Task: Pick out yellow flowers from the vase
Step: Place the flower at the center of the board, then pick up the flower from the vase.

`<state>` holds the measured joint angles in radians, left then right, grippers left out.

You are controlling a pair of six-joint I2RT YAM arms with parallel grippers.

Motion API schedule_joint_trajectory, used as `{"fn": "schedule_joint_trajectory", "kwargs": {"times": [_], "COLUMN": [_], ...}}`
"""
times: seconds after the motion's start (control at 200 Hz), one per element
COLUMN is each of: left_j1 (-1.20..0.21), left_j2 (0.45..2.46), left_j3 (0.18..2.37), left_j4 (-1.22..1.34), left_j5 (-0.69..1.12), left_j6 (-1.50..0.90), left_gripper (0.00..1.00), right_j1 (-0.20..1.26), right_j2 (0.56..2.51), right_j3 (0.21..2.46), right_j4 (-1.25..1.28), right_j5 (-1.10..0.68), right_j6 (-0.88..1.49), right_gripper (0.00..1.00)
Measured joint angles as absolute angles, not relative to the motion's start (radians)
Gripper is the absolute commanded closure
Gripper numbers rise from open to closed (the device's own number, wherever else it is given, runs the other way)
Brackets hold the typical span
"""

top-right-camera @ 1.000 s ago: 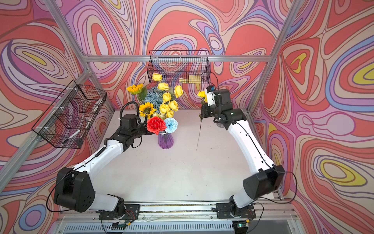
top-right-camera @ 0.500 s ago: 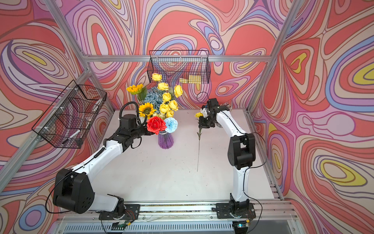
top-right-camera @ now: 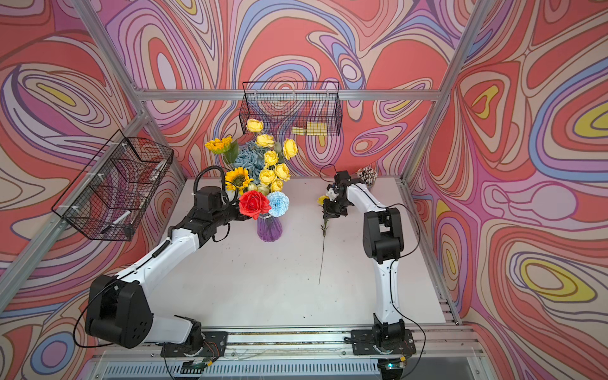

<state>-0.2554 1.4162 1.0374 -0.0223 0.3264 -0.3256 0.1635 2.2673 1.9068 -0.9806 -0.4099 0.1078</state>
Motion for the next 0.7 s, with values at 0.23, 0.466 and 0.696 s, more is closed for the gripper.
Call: {"fn": "schedule_joint_trajectory", "kwargs": {"times": [0.23, 0.466, 0.696], "left_j1": [-0.255, -0.255, -0.255], "left_j2": [1.416, 1.414, 1.413], "left_j3": [1.036, 1.036, 1.036], "left_j4": [-0.02, -0.02, -0.03], "left_j5": [0.332, 0.317, 0.313], "left_j6": [-0.326, -0.324, -0.321], "left_gripper": [0.32, 0.27, 0.24], "right_j1": [0.15, 0.151, 0.151], "right_j2": [2.267, 2.189, 1.956], "right_j3": [1.878, 1.794, 1.706], "right_j4": [-0.956, -0.915, -0.846], "right_j5": [-0.405, -0.396, -0.37], "right_j6": [0.112, 0.121, 0.132], "right_gripper": [0.48, 0.32, 0.27]}}
